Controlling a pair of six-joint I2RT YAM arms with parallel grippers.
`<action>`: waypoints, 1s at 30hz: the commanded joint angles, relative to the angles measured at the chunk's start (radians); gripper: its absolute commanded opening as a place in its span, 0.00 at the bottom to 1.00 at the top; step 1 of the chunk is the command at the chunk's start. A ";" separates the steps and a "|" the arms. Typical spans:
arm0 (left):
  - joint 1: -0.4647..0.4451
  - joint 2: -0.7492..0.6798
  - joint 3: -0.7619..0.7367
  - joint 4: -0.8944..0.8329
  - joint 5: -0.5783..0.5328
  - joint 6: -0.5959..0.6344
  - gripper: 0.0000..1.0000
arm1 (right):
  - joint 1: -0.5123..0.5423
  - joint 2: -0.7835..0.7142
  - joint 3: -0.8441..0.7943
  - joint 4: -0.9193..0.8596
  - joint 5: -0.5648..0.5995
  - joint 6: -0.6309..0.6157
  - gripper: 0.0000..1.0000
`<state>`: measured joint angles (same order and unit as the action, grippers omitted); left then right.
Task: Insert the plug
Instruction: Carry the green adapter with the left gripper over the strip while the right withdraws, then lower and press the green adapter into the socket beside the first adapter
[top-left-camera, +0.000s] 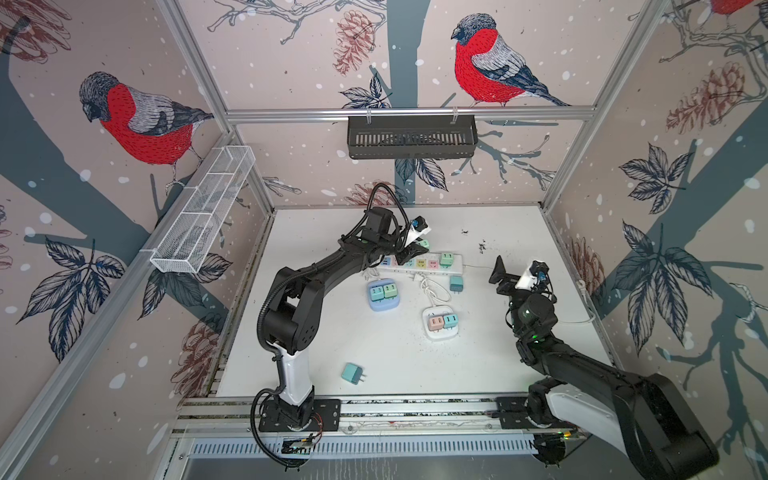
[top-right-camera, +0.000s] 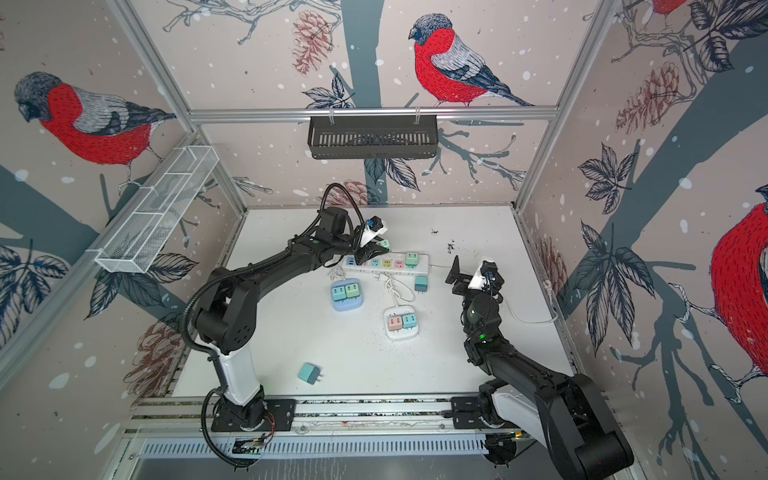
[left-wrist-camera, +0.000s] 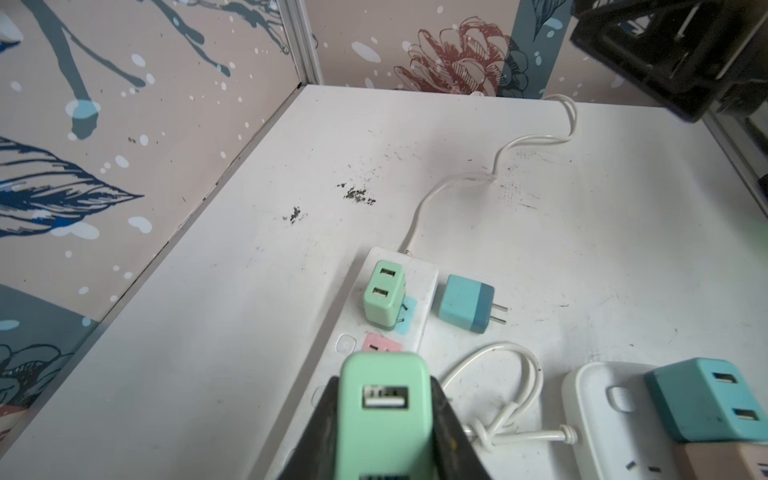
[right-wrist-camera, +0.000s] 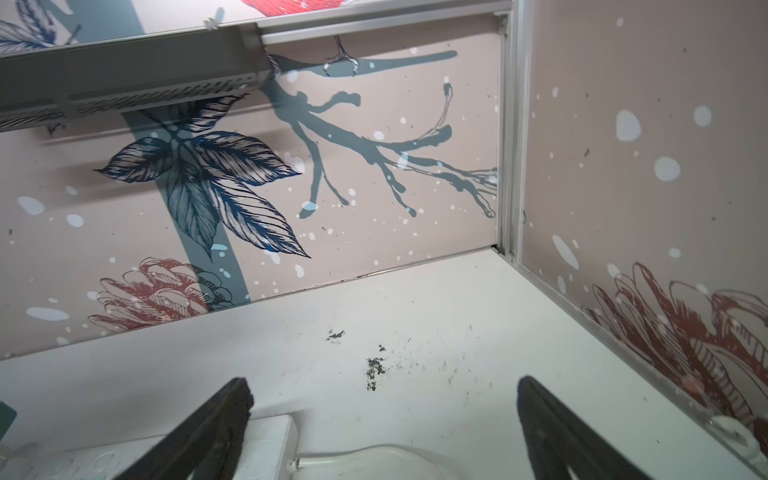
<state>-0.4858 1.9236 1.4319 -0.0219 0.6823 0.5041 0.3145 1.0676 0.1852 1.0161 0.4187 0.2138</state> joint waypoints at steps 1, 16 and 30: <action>-0.003 0.044 0.040 -0.078 0.021 0.006 0.00 | -0.026 0.011 0.004 -0.049 -0.034 0.116 1.00; -0.001 0.152 0.123 -0.061 0.070 0.126 0.00 | -0.034 0.048 -0.009 -0.010 -0.064 0.139 0.99; -0.002 0.303 0.272 -0.147 0.092 0.168 0.00 | -0.035 0.048 -0.012 -0.005 -0.069 0.140 0.99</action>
<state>-0.4881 2.2204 1.6901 -0.1596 0.7345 0.6525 0.2802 1.1179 0.1719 0.9813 0.3492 0.3443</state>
